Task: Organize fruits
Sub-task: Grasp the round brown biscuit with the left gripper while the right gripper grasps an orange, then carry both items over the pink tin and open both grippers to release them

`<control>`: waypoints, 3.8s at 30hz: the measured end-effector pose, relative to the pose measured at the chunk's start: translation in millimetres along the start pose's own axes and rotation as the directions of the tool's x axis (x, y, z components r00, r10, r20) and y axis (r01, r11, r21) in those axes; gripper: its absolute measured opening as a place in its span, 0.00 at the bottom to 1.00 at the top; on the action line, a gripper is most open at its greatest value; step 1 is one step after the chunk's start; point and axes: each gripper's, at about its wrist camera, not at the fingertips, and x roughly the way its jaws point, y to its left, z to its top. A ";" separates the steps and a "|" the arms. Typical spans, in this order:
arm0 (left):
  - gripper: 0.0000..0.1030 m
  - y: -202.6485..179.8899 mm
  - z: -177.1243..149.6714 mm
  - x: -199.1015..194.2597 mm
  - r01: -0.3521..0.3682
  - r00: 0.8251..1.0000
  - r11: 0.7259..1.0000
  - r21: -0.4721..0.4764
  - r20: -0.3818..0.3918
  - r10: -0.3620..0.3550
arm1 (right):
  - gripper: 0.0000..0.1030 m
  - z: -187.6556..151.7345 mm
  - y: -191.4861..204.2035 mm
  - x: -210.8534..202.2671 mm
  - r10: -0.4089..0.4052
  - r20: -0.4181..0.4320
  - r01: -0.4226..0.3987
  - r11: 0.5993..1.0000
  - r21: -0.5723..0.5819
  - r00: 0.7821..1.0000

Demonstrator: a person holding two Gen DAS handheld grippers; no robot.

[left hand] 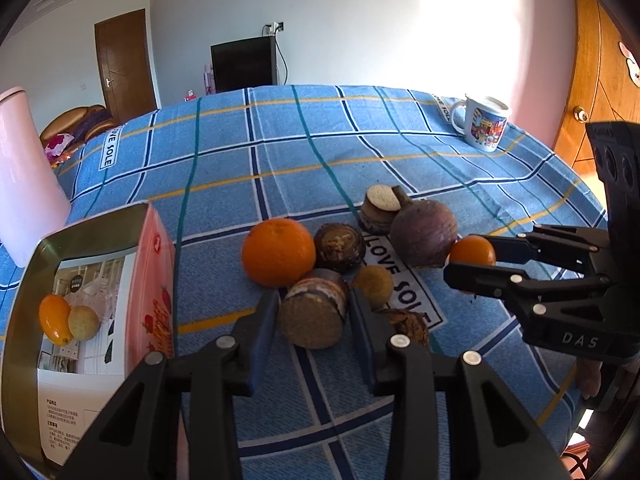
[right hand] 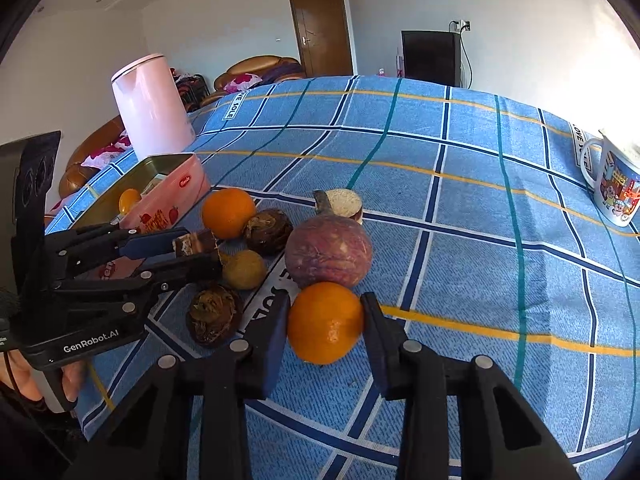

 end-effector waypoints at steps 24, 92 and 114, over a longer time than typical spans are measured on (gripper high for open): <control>0.35 -8.5 -2.9 -29.0 -0.064 0.986 0.997 0.039 0.155 0.057 | 0.37 -4.1 9.3 -25.6 -0.003 0.138 0.010 0.998 -0.057 0.990; 0.35 0.3 -18.2 -74.3 -0.133 0.916 0.991 -0.033 0.377 0.136 | 0.36 -14.4 33.2 -64.9 -0.078 0.375 0.134 0.983 -0.127 0.924; 0.35 153.3 -38.5 -86.8 -0.292 0.909 0.911 -0.292 0.212 0.359 | 0.37 57.5 183.1 27.2 0.207 0.184 -0.124 0.916 -0.381 0.961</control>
